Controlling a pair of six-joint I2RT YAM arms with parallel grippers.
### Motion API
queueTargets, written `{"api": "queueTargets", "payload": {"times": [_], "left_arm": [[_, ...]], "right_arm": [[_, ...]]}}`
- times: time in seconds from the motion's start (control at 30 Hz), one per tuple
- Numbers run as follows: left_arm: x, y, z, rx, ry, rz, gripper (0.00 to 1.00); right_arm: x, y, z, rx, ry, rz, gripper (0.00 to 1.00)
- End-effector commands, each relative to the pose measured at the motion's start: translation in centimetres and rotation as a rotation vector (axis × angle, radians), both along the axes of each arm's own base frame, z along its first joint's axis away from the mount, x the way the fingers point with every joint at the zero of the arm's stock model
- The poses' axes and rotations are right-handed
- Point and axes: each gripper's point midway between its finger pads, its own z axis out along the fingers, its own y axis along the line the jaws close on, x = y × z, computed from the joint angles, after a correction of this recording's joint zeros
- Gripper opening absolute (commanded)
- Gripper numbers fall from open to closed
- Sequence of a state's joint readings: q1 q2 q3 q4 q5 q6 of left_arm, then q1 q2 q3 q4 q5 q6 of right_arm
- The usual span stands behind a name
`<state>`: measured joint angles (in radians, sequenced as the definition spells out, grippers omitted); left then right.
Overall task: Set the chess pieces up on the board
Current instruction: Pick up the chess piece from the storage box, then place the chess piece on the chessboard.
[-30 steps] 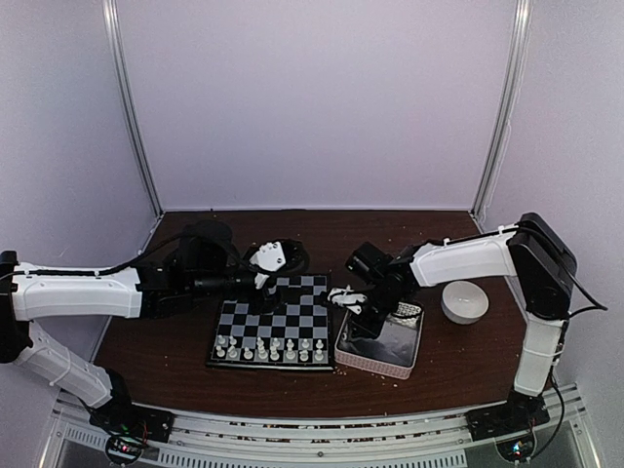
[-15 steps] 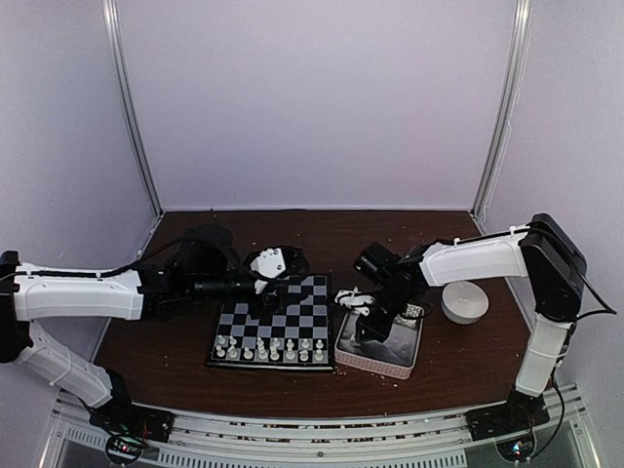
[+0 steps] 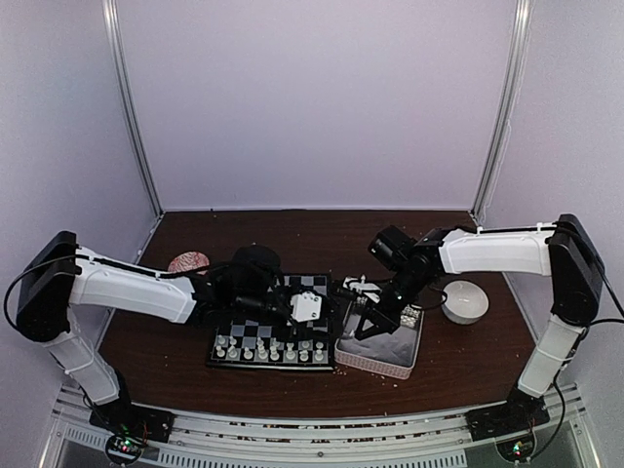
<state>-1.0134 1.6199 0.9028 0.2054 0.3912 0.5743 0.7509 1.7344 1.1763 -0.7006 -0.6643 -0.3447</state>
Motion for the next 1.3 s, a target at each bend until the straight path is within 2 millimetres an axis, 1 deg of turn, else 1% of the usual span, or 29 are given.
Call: {"api": "queueTargets", "payload": {"times": [0.0,0.13,0.27,0.33,0.57,0.67,0.83,0.93,1.27], "left_arm": [[-1.3,-3.1,1.3,-0.054,-0.166,-0.163,0.46],[-2.1,-4.6,0.3,-0.043,-0.196,-0.196,0.45],[-2.3,-5.0,-1.1,-0.022,-0.201,-0.206,0.44],[-2.3,-5.0,-1.3,-0.015,-0.198,-0.205,0.44],[-1.0,-4.8,-2.5,0.02,-0.212,-0.139,0.44],[-0.7,-5.0,-2.6,0.012,-0.216,-0.124,0.43],[-0.1,-5.3,-2.7,0.016,-0.227,-0.097,0.39],[-0.2,-5.3,-2.6,0.01,-0.226,-0.102,0.35],[-0.6,-5.3,-2.4,0.008,-0.198,-0.114,0.17]], "right_arm": [[-1.8,1.0,2.5,0.105,0.08,0.064,0.03],[-2.1,1.0,2.5,0.115,0.103,0.066,0.03],[-2.3,1.0,2.6,0.123,0.118,0.069,0.03],[-2.4,1.1,2.7,0.128,0.121,0.069,0.03],[-2.9,1.1,2.7,0.14,0.145,0.076,0.03],[-2.9,1.2,2.7,0.141,0.154,0.077,0.03],[-3.1,1.3,2.9,0.154,0.172,0.081,0.03],[-3.1,1.3,2.7,0.149,0.177,0.079,0.03],[-2.7,1.5,2.5,0.146,0.176,0.057,0.04]]}}
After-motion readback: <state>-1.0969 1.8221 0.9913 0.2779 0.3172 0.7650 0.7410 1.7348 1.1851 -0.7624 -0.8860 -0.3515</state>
